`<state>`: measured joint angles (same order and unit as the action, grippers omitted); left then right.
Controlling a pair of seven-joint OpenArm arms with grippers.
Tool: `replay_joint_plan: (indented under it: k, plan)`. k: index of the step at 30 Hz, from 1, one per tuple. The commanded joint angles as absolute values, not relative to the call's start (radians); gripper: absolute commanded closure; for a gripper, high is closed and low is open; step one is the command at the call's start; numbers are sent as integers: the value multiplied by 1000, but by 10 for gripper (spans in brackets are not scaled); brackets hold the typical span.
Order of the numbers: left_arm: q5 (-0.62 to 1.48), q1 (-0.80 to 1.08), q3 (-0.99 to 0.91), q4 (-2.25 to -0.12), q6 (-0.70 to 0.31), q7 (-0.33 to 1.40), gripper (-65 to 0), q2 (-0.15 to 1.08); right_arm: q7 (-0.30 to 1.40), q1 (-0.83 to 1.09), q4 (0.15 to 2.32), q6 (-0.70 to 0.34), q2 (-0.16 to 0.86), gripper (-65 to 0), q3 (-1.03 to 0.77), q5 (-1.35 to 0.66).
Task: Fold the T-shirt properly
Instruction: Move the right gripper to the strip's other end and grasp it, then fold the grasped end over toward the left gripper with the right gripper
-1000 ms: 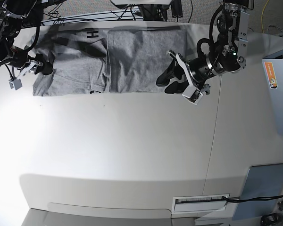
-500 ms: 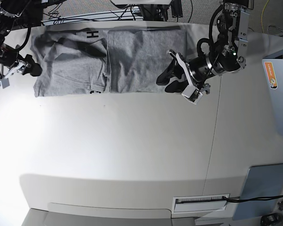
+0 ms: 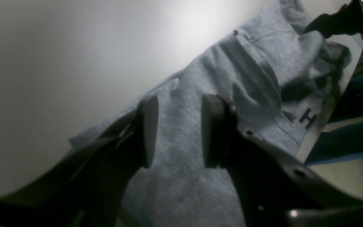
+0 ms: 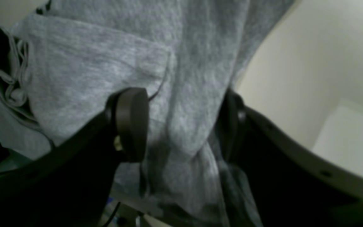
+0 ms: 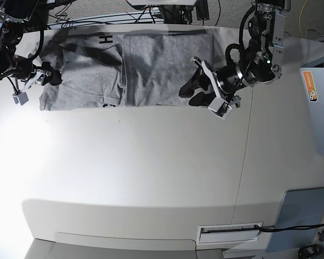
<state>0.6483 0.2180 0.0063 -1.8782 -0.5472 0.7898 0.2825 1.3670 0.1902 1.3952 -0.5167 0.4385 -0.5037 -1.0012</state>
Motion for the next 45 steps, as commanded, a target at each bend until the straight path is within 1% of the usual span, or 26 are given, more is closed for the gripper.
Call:
replay_joint_plan:
  k: [1, 4, 9, 16, 20, 24, 28, 33, 40, 41, 42, 45]
  plan:
    - [666, 207, 4, -1895, -552, 770, -241, 285, 1396, 204, 1399, -500, 454, -337, -505, -977]
    - [666, 207, 4, -1895, -552, 770, -241, 285, 1396, 222, 1399, -501, 454, -337, -505, -1009]
    - [666, 207, 4, -1895, -552, 770, -241, 285, 1396, 228, 1399, -508, 454, -337, -505, -1143]
    - [667, 208, 4, -1895, -551, 771, -241, 285, 1396, 227, 1399, -499, 484, -337, -525, -1071]
    - [667, 207, 4, -1895, -551, 771, -241, 285, 1396, 228, 1399, -497, 485, -337, -564, -1033]
    - [667, 207, 4, -1895, -551, 771, -241, 285, 1396, 228, 1399, -497, 477, -337, -566, -961]
    - [666, 207, 4, -1895, -551, 771, -241, 285, 1396, 234, 1399, -498, 445, -337, -564, -960]
    - [666, 207, 4, -1895, -551, 770, -241, 285, 1396, 235, 1399, -540, 395, -337, -564, -976]
    - [667, 207, 4, -1895, -551, 775, -241, 285, 1396, 236, 1399, -545, 374, -334, -564, -1040]
    - [667, 207, 4, -1895, -552, 778, -241, 285, 1396, 236, 1399, -546, 374, -329, -564, -1052]
    - [666, 207, 4, -1895, -551, 778, -241, 285, 1396, 236, 1399, -546, 374, -311, -564, -1058]
    - [667, 207, 4, -1895, -551, 778, -241, 285, 1396, 236, 1399, -546, 374, -233, -562, -1057]
